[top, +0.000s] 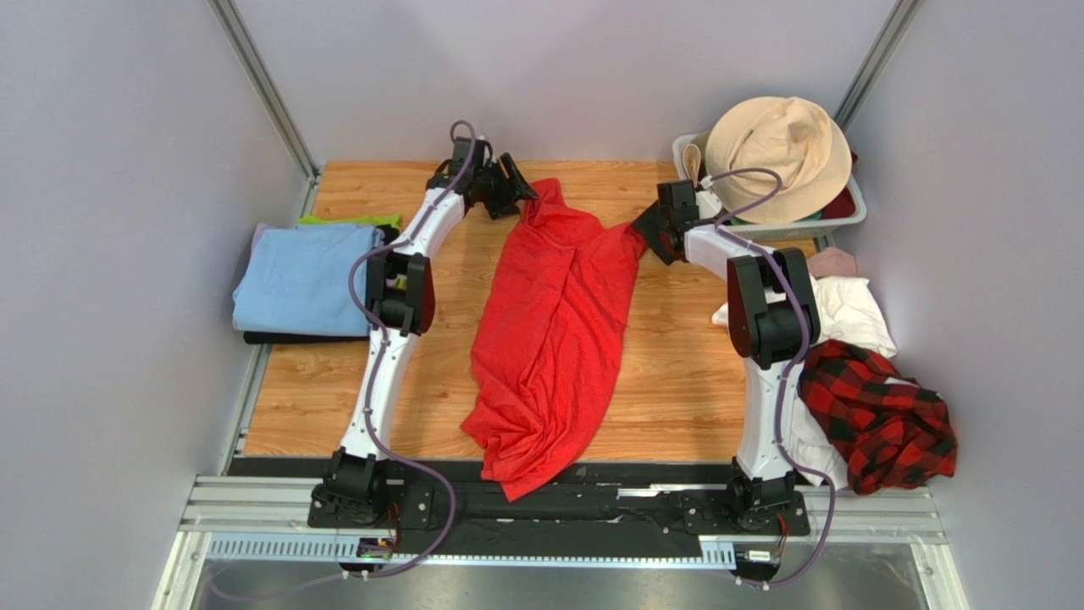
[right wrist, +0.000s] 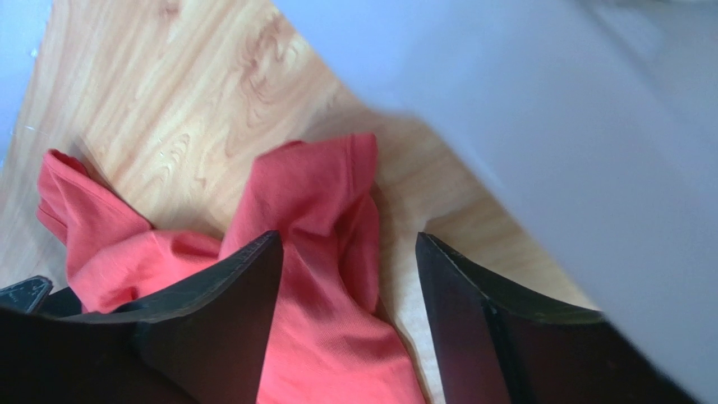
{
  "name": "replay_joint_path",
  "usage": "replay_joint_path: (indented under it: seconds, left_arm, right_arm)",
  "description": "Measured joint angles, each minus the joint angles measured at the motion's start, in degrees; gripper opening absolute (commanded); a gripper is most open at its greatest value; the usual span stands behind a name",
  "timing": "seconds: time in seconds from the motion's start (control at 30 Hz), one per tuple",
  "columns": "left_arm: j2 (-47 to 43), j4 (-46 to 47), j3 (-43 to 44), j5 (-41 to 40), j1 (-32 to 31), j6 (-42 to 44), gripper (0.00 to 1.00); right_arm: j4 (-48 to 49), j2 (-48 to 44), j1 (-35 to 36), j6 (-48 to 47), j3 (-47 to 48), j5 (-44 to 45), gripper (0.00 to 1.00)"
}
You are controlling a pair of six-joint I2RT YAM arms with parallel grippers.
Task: Fold and stack the mixed laundry pile
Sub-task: Fold the tank top at the center of the board.
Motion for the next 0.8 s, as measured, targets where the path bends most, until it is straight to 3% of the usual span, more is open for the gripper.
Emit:
replay_joint_path:
  seconds: [0.2, 0.23, 0.33, 0.37, 0.5, 0.8]
  left_arm:
    - [3.0, 4.4, 1.8, 0.6, 0.0, -5.9, 0.5]
    - [3.3, 5.3, 1.8, 0.6, 0.0, -7.0, 0.48]
    - [4.1, 7.4, 1.8, 0.3, 0.0, -10.0, 0.26]
    - [4.5, 8.2, 1.8, 0.1, 0.0, -11.2, 0.15]
    - [6.5, 12.8, 1.8, -0.1, 0.0, -16.7, 0.0]
    - [7.4, 21.2, 0.6, -5.1, 0.2, -23.6, 0.0]
  right_arm:
    - [1.2, 3.5, -0.3, -0.2, 3.5, -0.9, 0.33]
    - [1.3, 4.2, -0.3, -0.3, 4.4, -1.4, 0.21]
    - [1.3, 6.6, -0.2, -1.5, 8.0, -2.4, 0.0]
    - [1.2, 7.4, -0.2, -1.7, 9.2, -2.8, 0.0]
    - [1.2, 9.0, 0.2, -3.2, 11.7, -3.6, 0.0]
    - [0.9, 10.0, 0.6, -7.5, 16.7, -4.2, 0.0]
